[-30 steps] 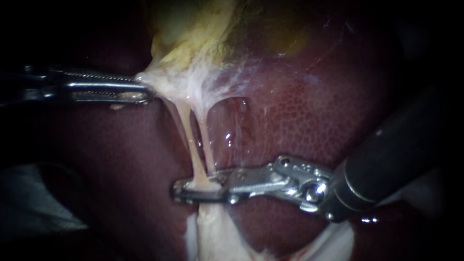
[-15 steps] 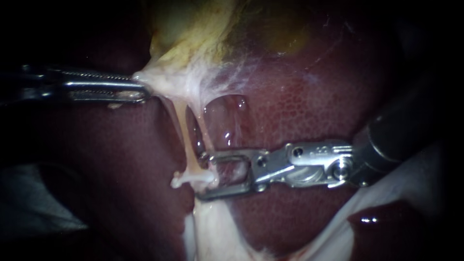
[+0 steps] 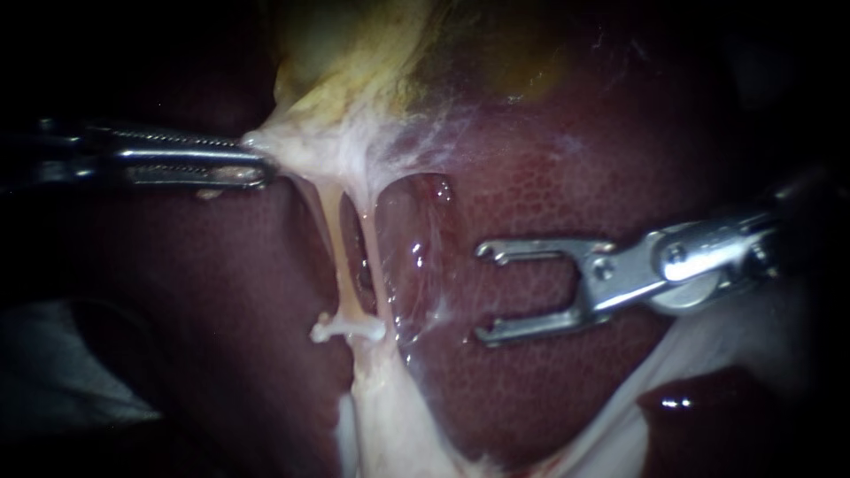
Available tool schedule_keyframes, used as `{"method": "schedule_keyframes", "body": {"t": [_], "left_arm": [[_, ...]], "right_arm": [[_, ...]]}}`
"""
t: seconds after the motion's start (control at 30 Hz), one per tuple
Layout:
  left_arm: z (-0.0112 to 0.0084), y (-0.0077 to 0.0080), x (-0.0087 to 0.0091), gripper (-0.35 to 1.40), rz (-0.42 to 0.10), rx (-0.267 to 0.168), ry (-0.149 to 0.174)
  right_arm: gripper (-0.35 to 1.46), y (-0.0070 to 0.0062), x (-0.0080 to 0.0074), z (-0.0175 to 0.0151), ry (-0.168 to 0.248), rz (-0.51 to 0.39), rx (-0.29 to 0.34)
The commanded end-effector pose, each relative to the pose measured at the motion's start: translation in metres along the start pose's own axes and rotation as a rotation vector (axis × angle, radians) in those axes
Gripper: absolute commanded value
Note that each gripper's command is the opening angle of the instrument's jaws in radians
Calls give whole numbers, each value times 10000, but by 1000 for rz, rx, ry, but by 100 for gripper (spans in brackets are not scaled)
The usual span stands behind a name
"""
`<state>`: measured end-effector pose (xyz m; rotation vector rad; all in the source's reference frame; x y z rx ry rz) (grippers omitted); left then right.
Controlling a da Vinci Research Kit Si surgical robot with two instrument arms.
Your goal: Going back first clip left tube
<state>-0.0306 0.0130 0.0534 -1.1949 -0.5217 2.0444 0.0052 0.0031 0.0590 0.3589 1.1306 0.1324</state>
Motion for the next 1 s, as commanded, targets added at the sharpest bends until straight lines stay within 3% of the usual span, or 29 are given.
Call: {"method": "schedule_keyframes", "body": {"t": [0.03, 0.33, 0.53, 0.9, 1.0], "left_arm": [[3, -1, -1, -35, 0, 2, 0], [47, -17, -33, -35, 20, 16, -9], [74, -31, -43, -35, 34, 10, -20], [81, -34, -44, -35, 29, 10, -23], [80, -34, -44, -35, 29, 10, -23]], "right_arm": [[50, 1, 1, -5, -2, -4, -4], [50, 3, 0, -13, -2, -17, -2], [50, 2, -1, -14, 1, -17, -2], [50, 1, -2, -17, 6, -17, 14], [50, -2, -2, -16, 20, -19, 54]]}}
